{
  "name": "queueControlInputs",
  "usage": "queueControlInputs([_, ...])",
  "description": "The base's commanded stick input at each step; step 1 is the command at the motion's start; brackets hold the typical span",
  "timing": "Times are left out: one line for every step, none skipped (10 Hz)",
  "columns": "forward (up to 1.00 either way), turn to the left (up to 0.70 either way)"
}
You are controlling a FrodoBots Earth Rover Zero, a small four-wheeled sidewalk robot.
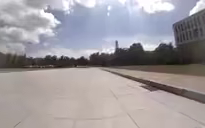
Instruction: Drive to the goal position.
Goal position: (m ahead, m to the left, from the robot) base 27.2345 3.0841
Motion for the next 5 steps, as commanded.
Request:
queueControlInputs([0.7,0.32])
queueControlInputs([0.7,0.12])
queueControlInputs([0.7,0.06])
queueControlInputs([0.7,0.03])
queueControlInputs([0.7,0.02])
